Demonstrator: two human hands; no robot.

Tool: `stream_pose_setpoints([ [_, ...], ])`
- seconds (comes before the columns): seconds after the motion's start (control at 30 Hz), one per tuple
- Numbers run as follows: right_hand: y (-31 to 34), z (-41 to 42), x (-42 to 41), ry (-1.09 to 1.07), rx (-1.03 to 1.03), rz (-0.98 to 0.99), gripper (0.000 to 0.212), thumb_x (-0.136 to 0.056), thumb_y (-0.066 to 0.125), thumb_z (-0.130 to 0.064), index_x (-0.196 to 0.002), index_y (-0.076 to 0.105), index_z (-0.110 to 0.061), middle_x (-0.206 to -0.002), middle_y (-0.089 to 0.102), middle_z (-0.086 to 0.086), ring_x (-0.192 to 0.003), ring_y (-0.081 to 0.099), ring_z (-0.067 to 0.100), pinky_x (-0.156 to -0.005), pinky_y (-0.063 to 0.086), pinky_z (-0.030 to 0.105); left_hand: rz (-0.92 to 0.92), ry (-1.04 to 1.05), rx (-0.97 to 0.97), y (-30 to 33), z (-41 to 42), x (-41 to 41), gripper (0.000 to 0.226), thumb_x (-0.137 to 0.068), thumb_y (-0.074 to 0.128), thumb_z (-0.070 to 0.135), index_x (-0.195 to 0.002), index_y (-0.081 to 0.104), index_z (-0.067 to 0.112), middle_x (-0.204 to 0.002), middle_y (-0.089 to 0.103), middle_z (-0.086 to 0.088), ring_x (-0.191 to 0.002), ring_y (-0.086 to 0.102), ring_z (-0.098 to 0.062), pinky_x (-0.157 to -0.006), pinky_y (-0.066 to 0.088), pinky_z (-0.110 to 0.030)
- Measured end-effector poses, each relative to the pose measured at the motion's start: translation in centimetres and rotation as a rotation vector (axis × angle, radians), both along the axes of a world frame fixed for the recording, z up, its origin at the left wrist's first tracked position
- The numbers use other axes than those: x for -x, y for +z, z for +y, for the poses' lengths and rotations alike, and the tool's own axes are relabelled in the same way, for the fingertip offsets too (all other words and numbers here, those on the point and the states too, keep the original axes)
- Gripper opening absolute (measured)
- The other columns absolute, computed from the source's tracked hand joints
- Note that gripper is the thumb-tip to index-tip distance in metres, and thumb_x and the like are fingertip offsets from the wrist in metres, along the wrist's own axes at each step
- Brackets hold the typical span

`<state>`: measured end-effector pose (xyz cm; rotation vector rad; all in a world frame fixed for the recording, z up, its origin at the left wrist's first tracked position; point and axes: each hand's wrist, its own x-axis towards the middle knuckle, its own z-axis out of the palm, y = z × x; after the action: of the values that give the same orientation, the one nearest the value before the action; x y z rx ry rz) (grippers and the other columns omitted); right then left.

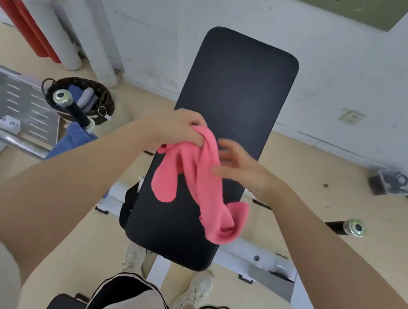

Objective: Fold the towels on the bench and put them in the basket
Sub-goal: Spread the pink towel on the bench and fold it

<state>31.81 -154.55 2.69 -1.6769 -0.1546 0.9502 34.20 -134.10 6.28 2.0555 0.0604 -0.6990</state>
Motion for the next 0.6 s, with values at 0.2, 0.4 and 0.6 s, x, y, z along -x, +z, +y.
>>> stream_pose_setpoints([
  [0.2,3.3,4.4,-1.7,-0.278,-0.001,-0.319,0.004,-0.087,0.063,-0.015,-0.084,0.06,-0.015,-0.076,0.062,-0.004,-0.066,0.059,0.003,-0.063,0.047,0.017,-0.143,-0.004,0.036,0.9,0.6,-1.0,0.047,-0.077,0.074,0.027,-0.115,0.047,0.026,-0.087,0.056,0.005,-0.067,0.054,-0.007,-0.048,0.039,-0.013],
  [0.4,3.5,6.3,-1.4,-0.481,-0.456,0.097,0.028,-0.091,0.041,-0.008,-0.085,0.067,-0.01,-0.074,0.067,0.004,-0.07,0.063,0.018,-0.072,0.05,0.031,0.102,-0.211,0.155,-2.1,5.6,0.3,0.016,-0.085,0.066,0.013,-0.093,0.061,0.025,-0.09,0.065,0.013,-0.084,0.061,-0.002,-0.07,0.046,-0.013],
  [0.6,3.5,7.3,0.3,-0.745,-0.402,0.235,0.029,-0.084,0.037,-0.001,-0.063,0.056,-0.006,-0.053,0.056,0.004,-0.055,0.056,0.017,-0.053,0.049,0.017,0.436,-0.301,0.434,-3.6,9.6,0.3,0.026,-0.081,0.06,0.001,-0.102,0.064,0.017,-0.091,0.073,0.006,-0.083,0.069,-0.009,-0.076,0.056,-0.023],
])
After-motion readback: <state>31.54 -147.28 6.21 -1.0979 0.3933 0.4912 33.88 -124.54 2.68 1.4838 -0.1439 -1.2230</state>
